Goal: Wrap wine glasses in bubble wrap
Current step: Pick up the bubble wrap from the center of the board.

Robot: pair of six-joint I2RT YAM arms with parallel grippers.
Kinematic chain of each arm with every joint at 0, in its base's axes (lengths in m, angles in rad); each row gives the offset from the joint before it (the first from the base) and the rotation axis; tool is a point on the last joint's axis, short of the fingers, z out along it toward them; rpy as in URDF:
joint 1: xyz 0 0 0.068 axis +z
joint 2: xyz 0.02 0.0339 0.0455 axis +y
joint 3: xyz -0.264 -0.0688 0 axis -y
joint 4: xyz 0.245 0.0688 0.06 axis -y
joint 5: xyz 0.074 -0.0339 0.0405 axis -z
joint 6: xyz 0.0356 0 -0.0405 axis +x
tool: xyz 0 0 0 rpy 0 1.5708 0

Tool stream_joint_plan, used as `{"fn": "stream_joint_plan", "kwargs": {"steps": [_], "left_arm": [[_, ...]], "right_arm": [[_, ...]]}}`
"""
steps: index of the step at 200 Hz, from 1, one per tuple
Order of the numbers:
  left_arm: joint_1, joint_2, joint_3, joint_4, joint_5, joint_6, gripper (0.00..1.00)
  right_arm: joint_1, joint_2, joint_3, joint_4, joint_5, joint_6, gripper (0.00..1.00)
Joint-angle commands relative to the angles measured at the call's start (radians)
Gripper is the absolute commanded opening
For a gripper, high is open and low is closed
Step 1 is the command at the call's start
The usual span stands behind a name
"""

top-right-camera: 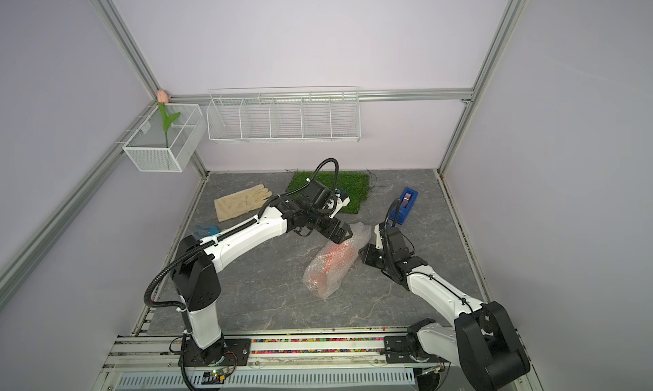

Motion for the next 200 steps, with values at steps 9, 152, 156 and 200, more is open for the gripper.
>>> {"fn": "stream_joint_plan", "kwargs": {"steps": [9,152,156,200], "left_arm": [[-0.024,0.078,0.043,-0.119,-0.075,0.013,1.0],[-0.114,0.278,0.117,-0.211,-0.277,-0.021,0.99],[-0.115,0.278,0.115,-0.207,-0.285,-0.021,0.99],[-0.113,0.312,0.129,-0.189,-0.269,-0.015,0.98]], "right_arm": [[-0.033,-0.011,0.022,-0.016,0.011,-0.004,0.3],[-0.153,-0.137,-0.011,-0.112,-0.017,-0.016,0.29],[-0.155,-0.14,-0.011,-0.113,-0.019,-0.016,0.29],[-0.159,-0.183,-0.007,-0.145,-0.021,-0.015,0.29]]}}
